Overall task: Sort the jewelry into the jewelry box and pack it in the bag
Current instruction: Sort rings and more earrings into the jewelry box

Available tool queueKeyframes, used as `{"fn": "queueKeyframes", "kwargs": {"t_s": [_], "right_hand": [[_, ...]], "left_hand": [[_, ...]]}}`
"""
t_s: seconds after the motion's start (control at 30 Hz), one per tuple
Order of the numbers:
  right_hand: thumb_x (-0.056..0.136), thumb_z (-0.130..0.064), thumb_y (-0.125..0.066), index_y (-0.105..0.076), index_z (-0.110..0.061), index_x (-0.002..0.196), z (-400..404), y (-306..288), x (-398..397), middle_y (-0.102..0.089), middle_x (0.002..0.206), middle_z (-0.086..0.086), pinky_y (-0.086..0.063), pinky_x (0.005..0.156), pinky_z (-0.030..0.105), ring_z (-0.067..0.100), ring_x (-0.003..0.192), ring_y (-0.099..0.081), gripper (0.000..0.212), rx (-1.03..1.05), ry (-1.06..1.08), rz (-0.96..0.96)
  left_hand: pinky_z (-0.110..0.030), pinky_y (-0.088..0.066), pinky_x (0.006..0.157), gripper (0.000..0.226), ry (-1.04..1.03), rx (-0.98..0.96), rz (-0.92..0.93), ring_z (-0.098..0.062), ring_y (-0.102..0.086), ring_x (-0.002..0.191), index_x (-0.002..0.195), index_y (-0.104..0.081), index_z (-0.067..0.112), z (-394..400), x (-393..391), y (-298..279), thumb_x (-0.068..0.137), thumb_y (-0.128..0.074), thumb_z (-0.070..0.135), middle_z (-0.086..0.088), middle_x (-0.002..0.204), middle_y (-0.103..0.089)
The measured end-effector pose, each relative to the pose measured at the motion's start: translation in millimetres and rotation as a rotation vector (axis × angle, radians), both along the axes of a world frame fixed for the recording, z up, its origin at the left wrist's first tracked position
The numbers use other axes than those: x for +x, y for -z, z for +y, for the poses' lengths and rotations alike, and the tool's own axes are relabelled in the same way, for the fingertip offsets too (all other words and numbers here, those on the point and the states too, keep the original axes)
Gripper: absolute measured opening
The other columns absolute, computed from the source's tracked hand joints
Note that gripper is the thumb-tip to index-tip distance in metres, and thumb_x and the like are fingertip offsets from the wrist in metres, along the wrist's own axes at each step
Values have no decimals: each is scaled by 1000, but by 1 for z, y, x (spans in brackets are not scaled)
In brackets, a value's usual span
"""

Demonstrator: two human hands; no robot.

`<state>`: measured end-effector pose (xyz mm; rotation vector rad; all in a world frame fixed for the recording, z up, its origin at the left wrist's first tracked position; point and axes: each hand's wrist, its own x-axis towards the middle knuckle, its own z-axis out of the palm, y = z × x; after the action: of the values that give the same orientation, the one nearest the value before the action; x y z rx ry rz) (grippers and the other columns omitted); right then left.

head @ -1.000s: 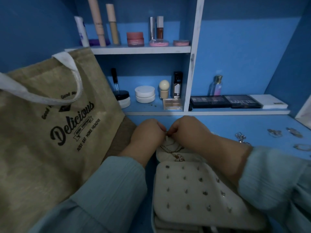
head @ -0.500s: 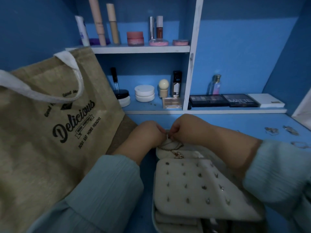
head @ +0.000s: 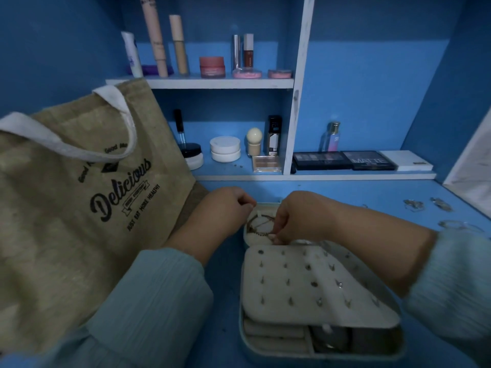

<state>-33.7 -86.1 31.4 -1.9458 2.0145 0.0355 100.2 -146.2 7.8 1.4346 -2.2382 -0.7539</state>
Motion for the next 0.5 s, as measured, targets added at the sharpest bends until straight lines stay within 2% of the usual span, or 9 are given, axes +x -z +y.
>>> {"fn": "queueKeyframes", "kwargs": {"t_s": [0.1,0.2,0.3,0.37,0.43,0.5], "right_hand": [[83,-35,-65,-68,-18,109,-2,-1,2,-64,111,-1,-45,90,27,16,102,-57,32,37,0,42],[82,-34,-67,-69,-20,106,-2,-4,1,-63,105,-3,-44,86,24,13,101,-56,28,58,7,17],[83,-27,-68,-70,-21,102,-6,-9,-2,-60,84,-6,-43,68,18,10,81,-55,20,85,52,-96],[85,-23,-64,-69,-19,104,-12,-8,-5,-56,71,-6,-40,57,17,9,64,-50,19,80,103,-171],[84,-17,-64,-68,-12,105,-17,-4,-9,-55,66,-5,-40,55,19,7,56,-48,21,12,191,-299],[83,-13,-64,-68,-8,102,-19,3,-10,-57,68,-3,-43,57,18,7,57,-50,20,-43,213,-326]], "left_hand": [[-22,-45,80,17,51,-7,48,-7,-56,89,104,-65,19,3,0,1,93,-53,18,0,103,-65],[-18,-40,82,20,138,-40,-51,-3,-49,90,108,-66,19,3,1,0,93,-54,21,4,111,-62],[-22,-41,84,22,249,-101,-249,-6,-48,91,108,-68,21,3,2,-1,92,-56,27,2,111,-60],[-30,-44,91,20,268,-143,-326,-12,-52,98,105,-70,25,3,4,-2,90,-58,31,2,109,-59],[-37,-43,94,20,255,-185,-374,-18,-51,107,104,-70,30,4,6,-3,89,-59,37,2,112,-57],[-37,-38,99,22,245,-198,-426,-21,-43,116,106,-68,36,6,7,-5,88,-57,43,3,118,-52]]}}
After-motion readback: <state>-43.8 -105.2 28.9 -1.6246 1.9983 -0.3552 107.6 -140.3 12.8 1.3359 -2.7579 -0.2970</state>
